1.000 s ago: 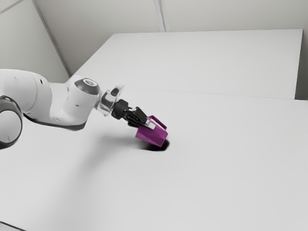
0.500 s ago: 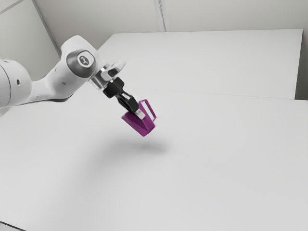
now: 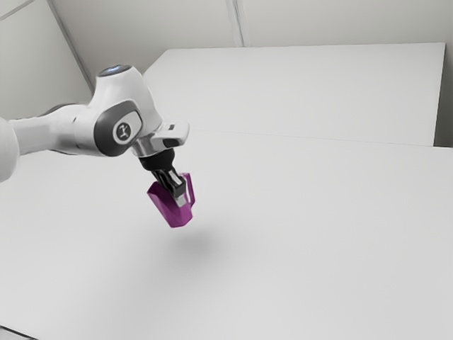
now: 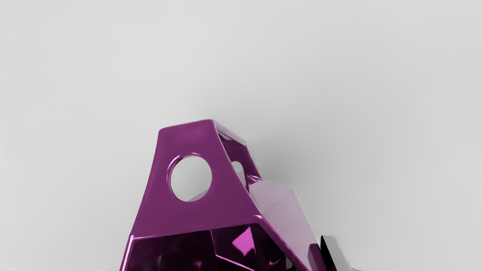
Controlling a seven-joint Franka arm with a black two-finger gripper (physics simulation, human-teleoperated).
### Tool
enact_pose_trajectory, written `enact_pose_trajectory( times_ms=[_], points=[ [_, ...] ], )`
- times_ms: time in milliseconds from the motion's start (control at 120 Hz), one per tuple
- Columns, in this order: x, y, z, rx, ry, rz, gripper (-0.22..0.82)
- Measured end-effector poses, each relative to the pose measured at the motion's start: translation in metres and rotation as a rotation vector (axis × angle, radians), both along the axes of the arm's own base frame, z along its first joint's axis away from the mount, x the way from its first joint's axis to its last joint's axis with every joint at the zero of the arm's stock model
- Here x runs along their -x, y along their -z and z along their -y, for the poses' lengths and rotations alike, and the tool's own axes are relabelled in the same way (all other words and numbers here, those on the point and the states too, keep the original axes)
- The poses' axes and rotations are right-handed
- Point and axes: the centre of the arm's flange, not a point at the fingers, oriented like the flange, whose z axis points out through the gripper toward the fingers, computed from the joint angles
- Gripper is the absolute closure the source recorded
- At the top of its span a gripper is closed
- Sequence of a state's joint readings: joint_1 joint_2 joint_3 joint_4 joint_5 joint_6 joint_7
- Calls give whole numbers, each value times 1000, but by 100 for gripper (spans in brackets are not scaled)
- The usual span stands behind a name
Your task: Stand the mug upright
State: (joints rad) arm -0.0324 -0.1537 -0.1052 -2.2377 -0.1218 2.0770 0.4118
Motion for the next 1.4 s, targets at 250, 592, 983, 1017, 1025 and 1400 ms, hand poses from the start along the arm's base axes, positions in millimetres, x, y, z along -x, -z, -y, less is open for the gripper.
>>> enact_pose_trajectory(
  times_ms=[250,592,983,1017,1025,1400],
  points=[
    [12,26,-9,-89,-64,102,77],
    [26,60,-25,-184,-130,106,77],
    [22,88,-32,-251,-186,82,78],
    [22,91,-32,-252,-192,78,78],
    [22,91,-32,-252,-193,78,78],
    [22,94,-23,-244,-229,76,44]
  ],
)
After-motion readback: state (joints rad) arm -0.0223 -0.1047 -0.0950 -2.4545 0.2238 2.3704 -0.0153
